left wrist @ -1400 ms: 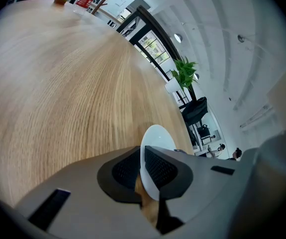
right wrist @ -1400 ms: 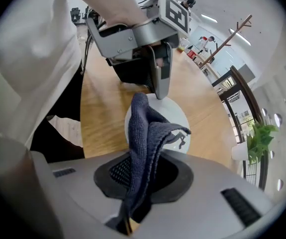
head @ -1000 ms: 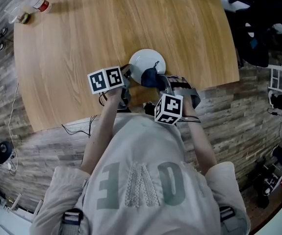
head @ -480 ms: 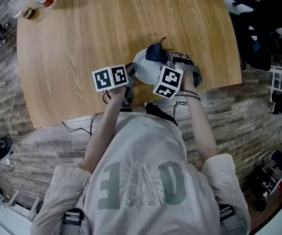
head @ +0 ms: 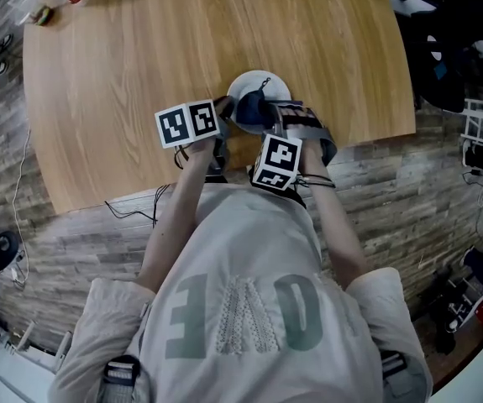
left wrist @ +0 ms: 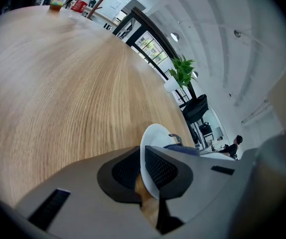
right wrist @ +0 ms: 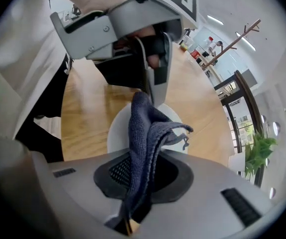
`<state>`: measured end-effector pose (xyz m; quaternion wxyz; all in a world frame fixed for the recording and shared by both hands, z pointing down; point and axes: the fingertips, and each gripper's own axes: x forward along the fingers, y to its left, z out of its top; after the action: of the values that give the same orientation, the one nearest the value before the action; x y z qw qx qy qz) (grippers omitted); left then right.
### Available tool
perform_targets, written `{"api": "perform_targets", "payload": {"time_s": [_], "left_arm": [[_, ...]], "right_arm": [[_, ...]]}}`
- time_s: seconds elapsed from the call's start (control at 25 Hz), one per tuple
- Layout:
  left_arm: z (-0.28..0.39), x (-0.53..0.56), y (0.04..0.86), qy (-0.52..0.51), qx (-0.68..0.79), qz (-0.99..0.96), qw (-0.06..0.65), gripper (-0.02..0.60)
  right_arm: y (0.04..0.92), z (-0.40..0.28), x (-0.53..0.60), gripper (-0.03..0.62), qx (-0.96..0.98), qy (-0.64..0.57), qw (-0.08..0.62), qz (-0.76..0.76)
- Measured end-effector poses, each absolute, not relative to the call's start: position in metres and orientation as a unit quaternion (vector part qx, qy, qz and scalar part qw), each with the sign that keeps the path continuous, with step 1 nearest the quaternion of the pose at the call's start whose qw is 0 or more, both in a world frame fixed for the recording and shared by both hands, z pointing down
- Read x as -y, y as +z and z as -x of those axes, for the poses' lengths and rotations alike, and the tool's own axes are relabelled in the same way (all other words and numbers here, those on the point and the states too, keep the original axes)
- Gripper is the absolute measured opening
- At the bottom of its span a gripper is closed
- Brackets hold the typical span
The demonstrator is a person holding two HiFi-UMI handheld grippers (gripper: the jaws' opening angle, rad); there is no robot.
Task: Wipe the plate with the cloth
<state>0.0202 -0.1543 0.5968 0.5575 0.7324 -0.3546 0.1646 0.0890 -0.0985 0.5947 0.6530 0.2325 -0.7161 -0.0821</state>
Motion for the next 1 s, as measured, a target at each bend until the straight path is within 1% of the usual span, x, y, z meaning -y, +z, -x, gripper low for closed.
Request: {"api": "perform_targets", "payload": {"time_s": [0.28,0.56,0.72,0.88,1.0], "left_arm": [[-0.022,0.154,0.595,0.164,0.356,-0.734,0.555,0.035],[-0.022,0.153,0.596,0.164,0.356,-0.734,0.555,0.035],[-0.021,0.154,0.594,0.16,0.353,-0.736,0.554,0.035],[-0.024,0.152,0.593,0.162,0.348,-0.74,0.552,0.035],[-0.024,0.152,0.594,0.16,0.344,-0.741,0.554,0.035]], "right_arm": [[0.588,-0.065,0.056,0.055,0.748,-0.062,0.635,-0.181],[0.583,-0.061,0.041,0.055,0.768,-0.045,0.623,-0.142],[0.566,-0.073,0.084,0.057,0.763,-0.064,0.617,-0.182],[0.555,-0.095,0.141,0.057,0.737,-0.077,0.628,-0.238],[0.562,-0.102,0.169,0.057,0.723,-0.065,0.637,-0.261]]}}
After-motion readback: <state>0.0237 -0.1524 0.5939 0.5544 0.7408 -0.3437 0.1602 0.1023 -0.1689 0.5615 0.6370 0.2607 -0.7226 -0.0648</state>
